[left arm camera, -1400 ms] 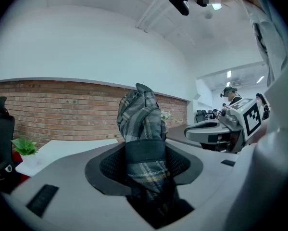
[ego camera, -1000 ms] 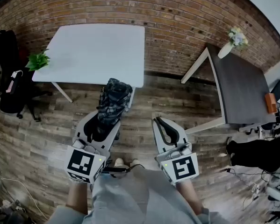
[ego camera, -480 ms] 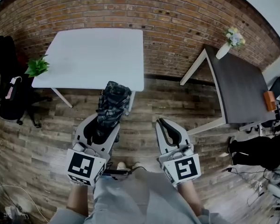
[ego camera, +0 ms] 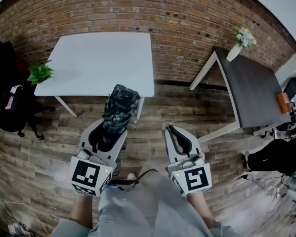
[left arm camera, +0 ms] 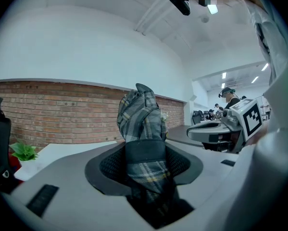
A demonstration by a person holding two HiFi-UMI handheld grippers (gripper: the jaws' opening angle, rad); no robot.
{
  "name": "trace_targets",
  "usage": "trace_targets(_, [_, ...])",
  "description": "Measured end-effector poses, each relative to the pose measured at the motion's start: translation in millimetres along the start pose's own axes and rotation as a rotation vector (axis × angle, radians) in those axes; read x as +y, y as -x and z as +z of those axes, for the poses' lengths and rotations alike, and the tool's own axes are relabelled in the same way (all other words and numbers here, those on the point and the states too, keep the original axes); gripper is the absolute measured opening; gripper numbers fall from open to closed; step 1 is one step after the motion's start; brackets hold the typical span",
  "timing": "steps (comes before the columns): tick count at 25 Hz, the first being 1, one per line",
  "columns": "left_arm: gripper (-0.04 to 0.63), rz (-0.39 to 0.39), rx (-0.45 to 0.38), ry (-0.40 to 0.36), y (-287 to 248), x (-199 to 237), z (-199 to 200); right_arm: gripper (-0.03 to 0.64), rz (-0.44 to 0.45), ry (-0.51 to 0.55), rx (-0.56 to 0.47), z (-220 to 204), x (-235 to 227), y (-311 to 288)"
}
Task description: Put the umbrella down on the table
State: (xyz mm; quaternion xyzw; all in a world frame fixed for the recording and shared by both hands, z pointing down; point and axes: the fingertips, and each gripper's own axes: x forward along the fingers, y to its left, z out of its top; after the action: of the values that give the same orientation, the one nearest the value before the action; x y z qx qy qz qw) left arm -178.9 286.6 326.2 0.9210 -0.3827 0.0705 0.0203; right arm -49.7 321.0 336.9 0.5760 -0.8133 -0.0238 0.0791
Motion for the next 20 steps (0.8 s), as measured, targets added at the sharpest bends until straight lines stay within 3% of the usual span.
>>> trace_targets(11, [0.233,0.005,-0.014,-0.006,-23.7,17.3,6.3,0.055,0.004,0.011,-0.017,7.3,-15.8,-29.8])
trace_targets(20, [0.233,0.035,-0.017,0.008,-104.8,52.6,15.6,0.057,0.035,0.008,-0.019,2.5,-75.8,-99.9])
